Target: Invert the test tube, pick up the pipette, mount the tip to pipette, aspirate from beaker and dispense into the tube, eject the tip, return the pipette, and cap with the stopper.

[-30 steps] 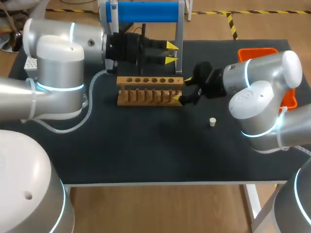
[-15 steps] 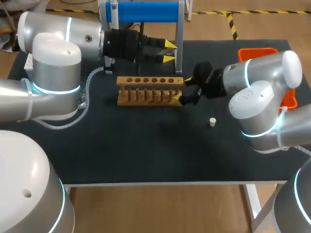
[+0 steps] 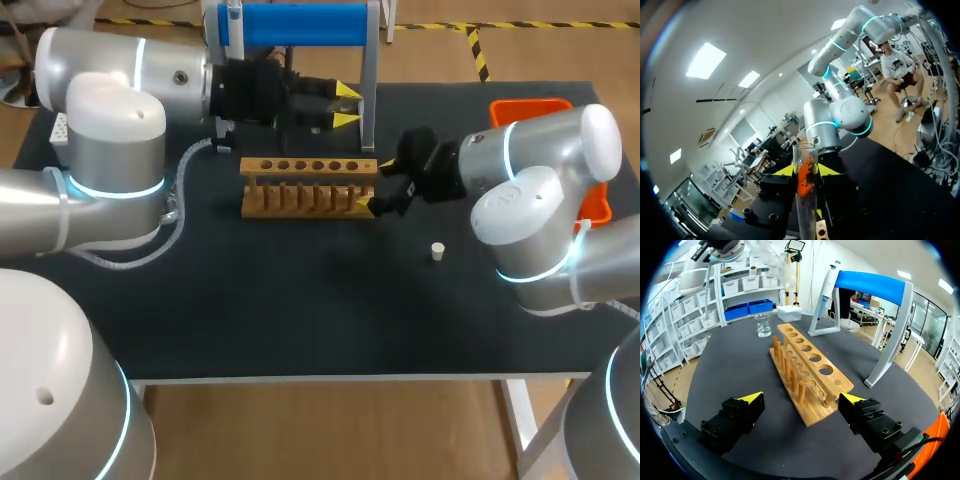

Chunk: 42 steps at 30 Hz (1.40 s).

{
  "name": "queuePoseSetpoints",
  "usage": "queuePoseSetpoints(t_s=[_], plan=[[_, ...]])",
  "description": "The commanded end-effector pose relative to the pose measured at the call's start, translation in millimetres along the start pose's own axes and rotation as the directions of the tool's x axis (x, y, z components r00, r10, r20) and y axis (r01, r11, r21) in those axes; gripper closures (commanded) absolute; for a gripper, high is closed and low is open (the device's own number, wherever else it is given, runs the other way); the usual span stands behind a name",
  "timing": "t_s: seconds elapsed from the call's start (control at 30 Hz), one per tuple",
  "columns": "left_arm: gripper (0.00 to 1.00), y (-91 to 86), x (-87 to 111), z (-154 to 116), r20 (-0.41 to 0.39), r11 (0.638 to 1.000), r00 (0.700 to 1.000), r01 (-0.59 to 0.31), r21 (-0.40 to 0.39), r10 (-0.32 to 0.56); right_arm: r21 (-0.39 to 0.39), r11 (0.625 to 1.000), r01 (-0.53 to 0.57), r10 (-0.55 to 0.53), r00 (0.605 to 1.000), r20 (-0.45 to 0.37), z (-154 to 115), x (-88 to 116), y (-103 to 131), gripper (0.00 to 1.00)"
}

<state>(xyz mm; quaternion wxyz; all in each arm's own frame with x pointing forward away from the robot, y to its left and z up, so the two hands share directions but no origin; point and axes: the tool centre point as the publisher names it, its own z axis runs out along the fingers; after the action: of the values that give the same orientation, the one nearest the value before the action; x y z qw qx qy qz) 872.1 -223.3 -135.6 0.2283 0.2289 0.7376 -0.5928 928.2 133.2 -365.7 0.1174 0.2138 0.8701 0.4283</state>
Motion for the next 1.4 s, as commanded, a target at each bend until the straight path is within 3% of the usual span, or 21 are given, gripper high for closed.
queuePoseSetpoints(t_s=[0.03, 0.3, 0.47, 0.67, 1.2, 1.33, 1.4], plan=[[1.00, 2.7, -12.4, -12, -0.004, 0.995, 0.995, 0.099, 0.008, -0.099, -0.001, 1.000, 0.000, 0.000, 1.000, -0.002, -1, -1, -1, 0.00], [1.00, 5.2, -36.0, -14, 0.018, 0.979, 0.979, 0.204, 0.013, -0.204, -0.001, 1.000, 0.000, 0.000, 1.000, -0.002, -1, -1, -1, 0.00], [1.00, 11.3, -43.1, -11, 0.034, 0.957, 0.957, 0.289, 0.015, -0.289, -0.001, 1.000, 0.000, 0.000, 1.000, -0.002, -1, -1, -1, 0.00], [1.00, 14.9, -49.7, -6, 0.050, 0.943, 0.942, 0.332, 0.037, -0.333, -0.001, 1.000, 0.000, 0.000, 1.000, -0.002, -1, -1, -1, 0.00], [1.00, 40.1, -52.7, 8, 0.070, 0.886, 0.887, 0.447, 0.123, -0.457, -0.001, 1.000, 0.000, 0.000, 1.000, -0.002, -1, -1, -1, 0.00], [1.00, 48.4, -52.4, 8, 0.074, 0.863, 0.861, 0.496, 0.095, -0.503, -0.001, 1.000, 0.000, 0.000, 1.000, -0.002, -1, -1, -1, 0.00], [1.00, 48.7, -53.2, 7, 0.095, 0.876, 0.872, 0.473, 0.095, -0.481, -0.001, 1.000, 0.000, 0.000, 1.000, -0.002, -1, -1, -1, 0.00]])
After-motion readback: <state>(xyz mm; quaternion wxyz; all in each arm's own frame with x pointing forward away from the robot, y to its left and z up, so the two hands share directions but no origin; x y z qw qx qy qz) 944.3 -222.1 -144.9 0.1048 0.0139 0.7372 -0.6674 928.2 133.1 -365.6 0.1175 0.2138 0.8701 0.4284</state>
